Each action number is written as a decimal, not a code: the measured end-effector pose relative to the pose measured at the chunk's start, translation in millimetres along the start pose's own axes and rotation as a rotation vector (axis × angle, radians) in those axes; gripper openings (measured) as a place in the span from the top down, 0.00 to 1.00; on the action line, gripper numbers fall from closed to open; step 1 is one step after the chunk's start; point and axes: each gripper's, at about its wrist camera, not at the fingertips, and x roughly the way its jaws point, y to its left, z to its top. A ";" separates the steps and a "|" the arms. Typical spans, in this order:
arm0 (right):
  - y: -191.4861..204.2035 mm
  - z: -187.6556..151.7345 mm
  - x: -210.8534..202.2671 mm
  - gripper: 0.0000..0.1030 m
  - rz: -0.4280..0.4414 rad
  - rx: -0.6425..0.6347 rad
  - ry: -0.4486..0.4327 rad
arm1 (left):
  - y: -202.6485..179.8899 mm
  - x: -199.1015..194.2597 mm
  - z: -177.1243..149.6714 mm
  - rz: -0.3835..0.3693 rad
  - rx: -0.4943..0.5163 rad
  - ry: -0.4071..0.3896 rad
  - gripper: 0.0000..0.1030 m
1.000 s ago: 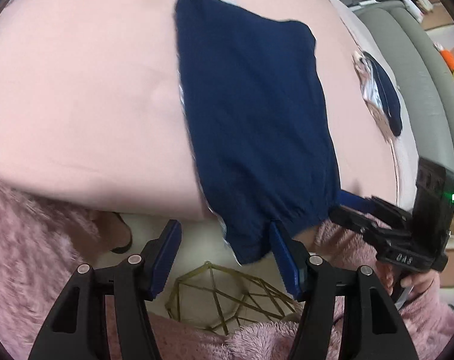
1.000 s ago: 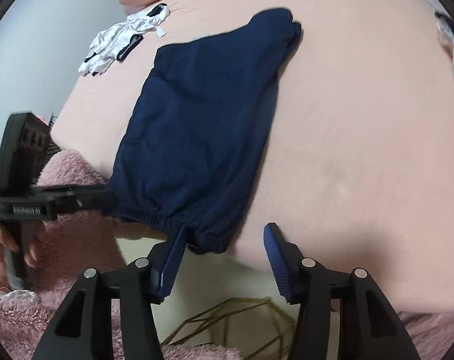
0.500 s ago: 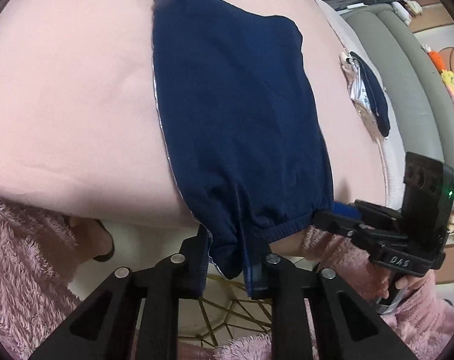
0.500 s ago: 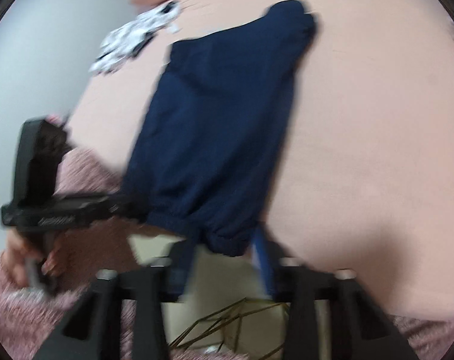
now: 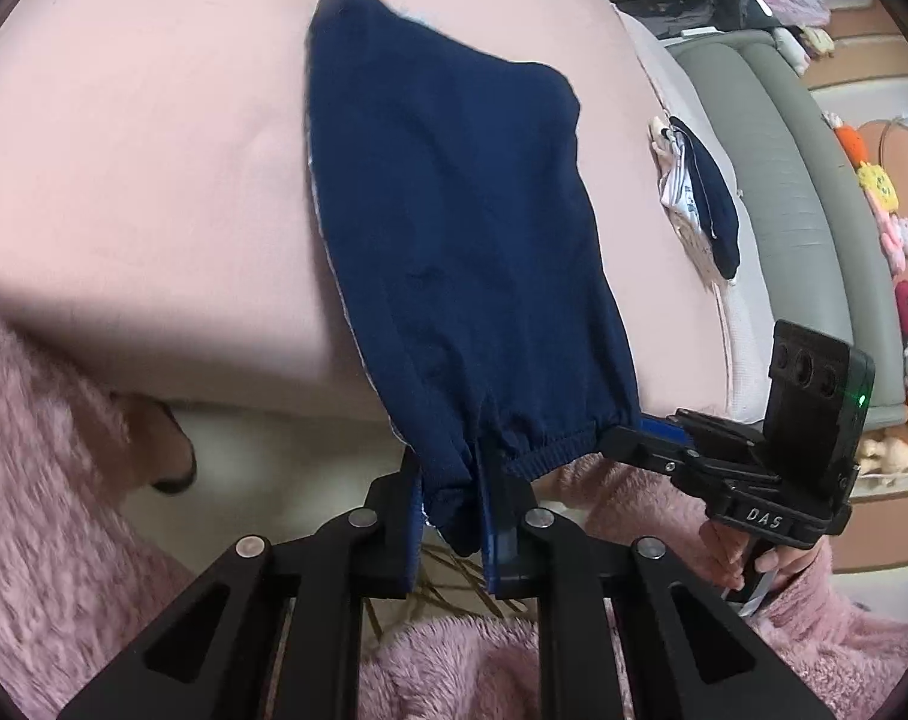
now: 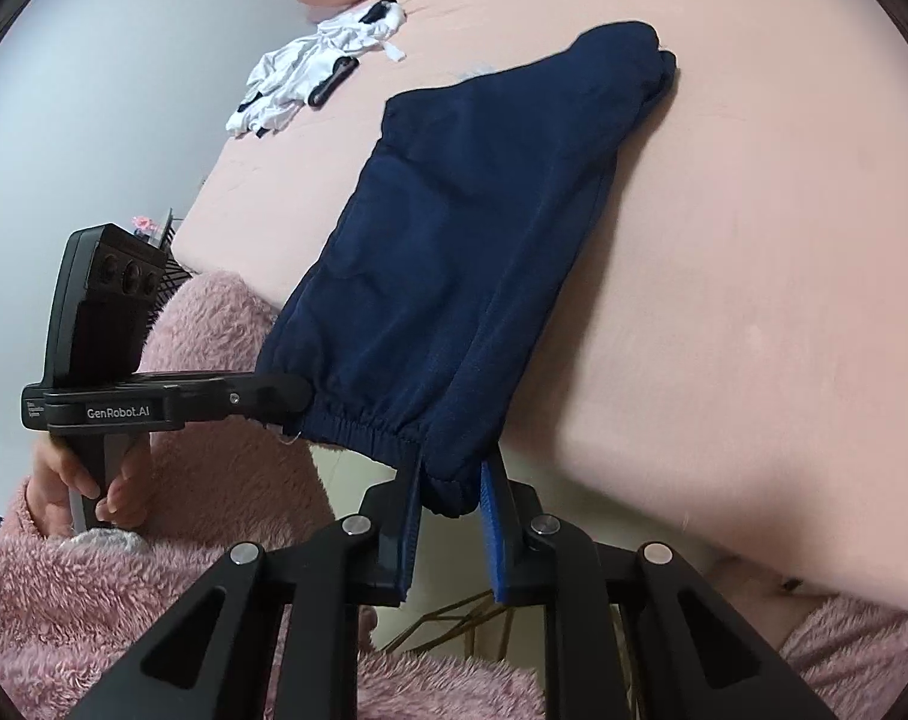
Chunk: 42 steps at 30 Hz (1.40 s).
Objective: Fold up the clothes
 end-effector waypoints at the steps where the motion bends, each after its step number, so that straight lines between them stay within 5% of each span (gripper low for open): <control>1: -0.4 0.7 0.6 0.84 0.010 0.014 -0.001 | 2.3 -0.4 1.4 -0.015 -0.010 -0.005 0.88; 6: -2.2 35.5 -17.5 0.84 0.019 0.013 -0.076 | -4.5 -12.2 37.4 -0.081 0.000 -0.061 0.88; 15: -27.1 147.4 -8.8 0.84 -0.051 0.070 -0.180 | -7.5 -0.1 147.9 -0.029 0.026 -0.130 0.87; 25: -58.7 200.2 22.7 0.81 -0.049 0.179 -0.228 | 14.2 19.7 218.8 0.028 -0.014 -0.154 0.84; 29: -81.4 212.4 39.7 0.73 -0.017 0.283 -0.189 | 28.4 22.3 226.5 -0.011 -0.074 -0.154 0.78; 31: -84.1 207.2 28.1 0.72 0.069 0.321 -0.230 | 23.9 1.4 222.6 -0.051 -0.045 -0.216 0.56; 32: -83.2 203.5 18.3 0.66 0.108 0.328 -0.267 | 21.6 -9.1 220.6 -0.070 -0.030 -0.247 0.28; 34: -80.8 196.8 -1.8 0.49 0.145 0.342 -0.338 | 18.7 -27.4 216.6 -0.083 -0.004 -0.300 0.19; 37: -68.8 190.7 -20.5 0.44 0.037 0.281 -0.390 | 13.2 -43.6 203.7 0.052 0.095 -0.362 0.26; 39: -54.2 187.4 -23.6 0.45 -0.075 0.182 -0.382 | -0.6 -30.8 191.8 0.194 0.234 -0.328 0.82; 42: -25.0 184.3 8.3 0.56 -0.184 -0.028 -0.229 | -13.1 -0.2 182.8 0.325 0.371 -0.225 0.91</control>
